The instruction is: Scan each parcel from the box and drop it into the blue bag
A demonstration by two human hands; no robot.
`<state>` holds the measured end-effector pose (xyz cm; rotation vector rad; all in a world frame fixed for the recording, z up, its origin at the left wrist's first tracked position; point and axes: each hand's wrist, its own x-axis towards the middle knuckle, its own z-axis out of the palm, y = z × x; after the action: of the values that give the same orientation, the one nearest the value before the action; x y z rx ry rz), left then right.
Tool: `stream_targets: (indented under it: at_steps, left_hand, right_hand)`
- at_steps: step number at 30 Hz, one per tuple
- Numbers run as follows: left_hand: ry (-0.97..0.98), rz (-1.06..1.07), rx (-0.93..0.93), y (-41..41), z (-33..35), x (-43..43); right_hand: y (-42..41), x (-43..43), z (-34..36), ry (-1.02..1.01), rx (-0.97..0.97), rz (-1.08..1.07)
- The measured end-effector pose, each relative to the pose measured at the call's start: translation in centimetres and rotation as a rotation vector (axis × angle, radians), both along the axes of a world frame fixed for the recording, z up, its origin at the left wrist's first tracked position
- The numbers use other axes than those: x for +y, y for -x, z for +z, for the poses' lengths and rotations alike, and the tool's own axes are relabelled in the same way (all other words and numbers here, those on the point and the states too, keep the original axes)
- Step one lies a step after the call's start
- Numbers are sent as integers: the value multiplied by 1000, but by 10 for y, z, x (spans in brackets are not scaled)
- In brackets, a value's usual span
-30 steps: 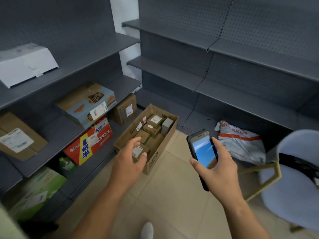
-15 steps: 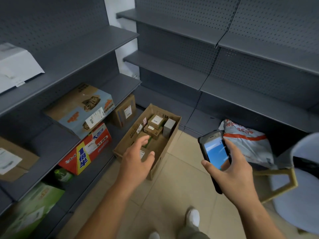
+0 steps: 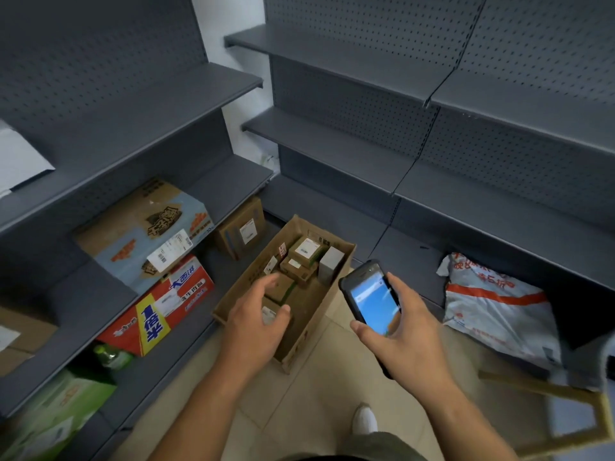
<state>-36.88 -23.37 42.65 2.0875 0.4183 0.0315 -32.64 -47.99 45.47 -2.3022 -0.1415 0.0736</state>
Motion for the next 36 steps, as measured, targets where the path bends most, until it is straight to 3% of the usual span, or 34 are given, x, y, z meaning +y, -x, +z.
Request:
stream_targets:
  at_steps: [13,25,36]
  left_hand:
    - [24,106,-10,-115,-19,-59]
    - [20,74,88,-224,-63,-6]
    - [55,-17,45,-313,-96,58]
  right_hand:
    - [-160,-37,-10,-13,88,136]
    - [-252,-2,-42,72,143,95]
    - [-306,39,-71,181,136,46]
